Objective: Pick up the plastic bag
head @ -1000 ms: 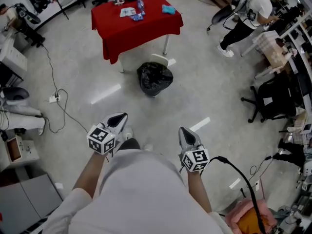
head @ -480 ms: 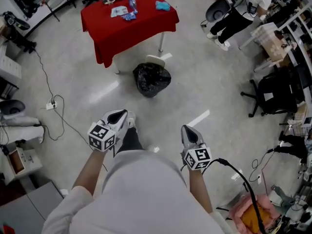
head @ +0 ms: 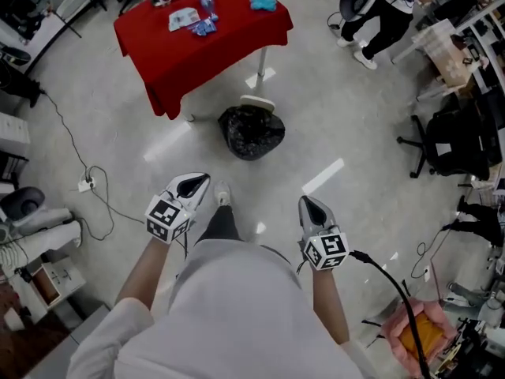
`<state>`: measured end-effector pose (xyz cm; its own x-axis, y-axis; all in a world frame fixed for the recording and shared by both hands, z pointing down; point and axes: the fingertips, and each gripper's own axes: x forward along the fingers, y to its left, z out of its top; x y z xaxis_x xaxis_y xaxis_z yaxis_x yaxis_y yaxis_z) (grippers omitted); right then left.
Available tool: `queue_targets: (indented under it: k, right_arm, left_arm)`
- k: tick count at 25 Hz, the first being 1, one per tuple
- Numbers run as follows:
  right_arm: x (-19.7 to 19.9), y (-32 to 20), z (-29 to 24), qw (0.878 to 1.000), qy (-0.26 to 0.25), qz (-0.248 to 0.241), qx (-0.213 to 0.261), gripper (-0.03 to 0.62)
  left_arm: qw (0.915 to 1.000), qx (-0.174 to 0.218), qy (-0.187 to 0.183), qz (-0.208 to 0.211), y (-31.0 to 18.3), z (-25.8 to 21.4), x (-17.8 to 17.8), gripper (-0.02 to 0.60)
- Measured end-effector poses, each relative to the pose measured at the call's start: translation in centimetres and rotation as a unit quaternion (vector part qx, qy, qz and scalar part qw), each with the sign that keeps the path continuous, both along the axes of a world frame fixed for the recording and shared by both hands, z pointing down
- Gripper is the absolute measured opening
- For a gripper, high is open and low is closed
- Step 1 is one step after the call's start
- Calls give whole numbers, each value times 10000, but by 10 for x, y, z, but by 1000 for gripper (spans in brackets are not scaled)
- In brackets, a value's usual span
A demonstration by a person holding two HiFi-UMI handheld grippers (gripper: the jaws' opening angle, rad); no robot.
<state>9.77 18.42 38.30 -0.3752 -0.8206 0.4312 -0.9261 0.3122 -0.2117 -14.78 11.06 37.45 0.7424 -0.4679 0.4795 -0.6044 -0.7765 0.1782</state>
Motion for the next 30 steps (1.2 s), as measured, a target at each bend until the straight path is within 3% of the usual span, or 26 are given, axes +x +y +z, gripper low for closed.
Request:
queue_targets:
  k: [6,12,22,30]
  right_arm:
    - [-28,-67,11,9997,-45,184,-182,2]
    - [-48,-106,34,9980,-254,383,-431,3]
    - [-41,-138,107,9958,-187,-122,-893,3]
    - [-9,-166,225,9879,-142,-432,-1481,32]
  left_arm:
    - [9981,-53,-298,534,-61,24,-22,3]
    - [9967,-382,-288,653,-91,59,-40,3]
    - [9967,-810,-7,94,-115,129,-13,3]
    - [9924,-1112,-501,-135,-139,251,-6,3]
